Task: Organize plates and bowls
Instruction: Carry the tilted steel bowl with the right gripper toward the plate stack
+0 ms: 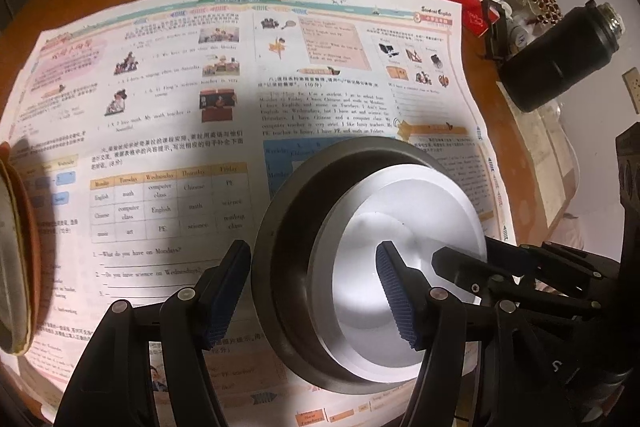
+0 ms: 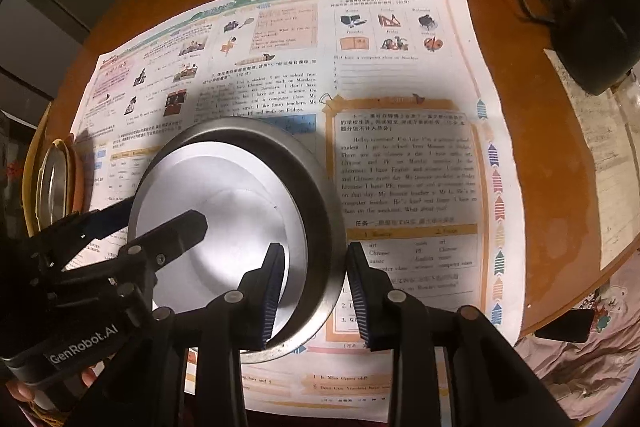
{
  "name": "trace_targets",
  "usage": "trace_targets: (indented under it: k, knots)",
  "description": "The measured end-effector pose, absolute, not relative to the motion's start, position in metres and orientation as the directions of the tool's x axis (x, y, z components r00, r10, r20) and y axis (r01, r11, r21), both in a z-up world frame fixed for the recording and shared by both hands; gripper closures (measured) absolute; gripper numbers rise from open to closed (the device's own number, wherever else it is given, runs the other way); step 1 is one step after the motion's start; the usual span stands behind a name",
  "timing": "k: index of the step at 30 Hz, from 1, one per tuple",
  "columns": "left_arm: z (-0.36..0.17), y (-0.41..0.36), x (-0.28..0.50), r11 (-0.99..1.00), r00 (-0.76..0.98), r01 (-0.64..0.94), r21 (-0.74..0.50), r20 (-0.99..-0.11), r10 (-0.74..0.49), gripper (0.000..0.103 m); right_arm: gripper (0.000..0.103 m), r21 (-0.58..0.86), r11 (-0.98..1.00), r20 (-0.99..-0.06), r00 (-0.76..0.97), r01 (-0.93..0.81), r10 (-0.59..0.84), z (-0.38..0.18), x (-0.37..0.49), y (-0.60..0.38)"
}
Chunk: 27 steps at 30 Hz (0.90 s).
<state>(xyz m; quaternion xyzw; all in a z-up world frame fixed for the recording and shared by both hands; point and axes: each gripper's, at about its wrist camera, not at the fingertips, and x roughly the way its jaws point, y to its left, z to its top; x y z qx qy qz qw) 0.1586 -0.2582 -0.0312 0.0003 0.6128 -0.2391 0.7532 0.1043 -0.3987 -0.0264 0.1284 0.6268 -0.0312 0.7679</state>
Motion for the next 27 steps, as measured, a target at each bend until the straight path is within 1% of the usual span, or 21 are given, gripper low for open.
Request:
trace_targets:
  k: [6,8,9,12,16,25,27]
  knots:
    - [-0.041,-0.259,0.162,0.885,0.108,0.349,-0.308,-0.925,-0.364,0.036,0.071,0.172,0.963,-0.97,0.208,0.206,0.129,-0.031,0.107,-0.398]
    - [-0.045,-0.259,0.162,0.884,0.09,0.34,-0.32,-0.925,-0.369,0.05,0.071,0.181,0.961,-0.968,0.211,0.21,0.136,-0.032,0.107,-0.399]
    - [-0.046,-0.258,0.162,0.891,0.094,0.332,-0.31,-0.929,-0.358,0.062,0.071,0.188,0.959,-0.966,0.214,0.214,0.142,-0.033,0.107,-0.399]
    - [-0.044,-0.255,0.166,0.893,0.101,0.318,-0.319,-0.925,-0.367,0.068,0.071,0.201,0.955,-0.963,0.224,0.218,0.152,-0.033,0.106,-0.401]
    - [-0.044,-0.256,0.166,0.89,0.096,0.324,-0.32,-0.925,-0.367,0.068,0.071,0.218,0.952,-0.959,0.227,0.217,0.168,-0.033,0.104,-0.405]
    - [-0.038,-0.26,0.167,0.887,0.121,0.351,-0.301,-0.924,-0.362,0.068,0.072,0.201,0.954,-0.962,0.227,0.221,0.15,-0.032,0.105,-0.408]
    - [-0.037,-0.257,0.168,0.89,0.122,0.335,-0.311,-0.922,-0.368,0.068,0.072,0.194,0.958,-0.963,0.23,0.213,0.143,-0.03,0.106,-0.407]
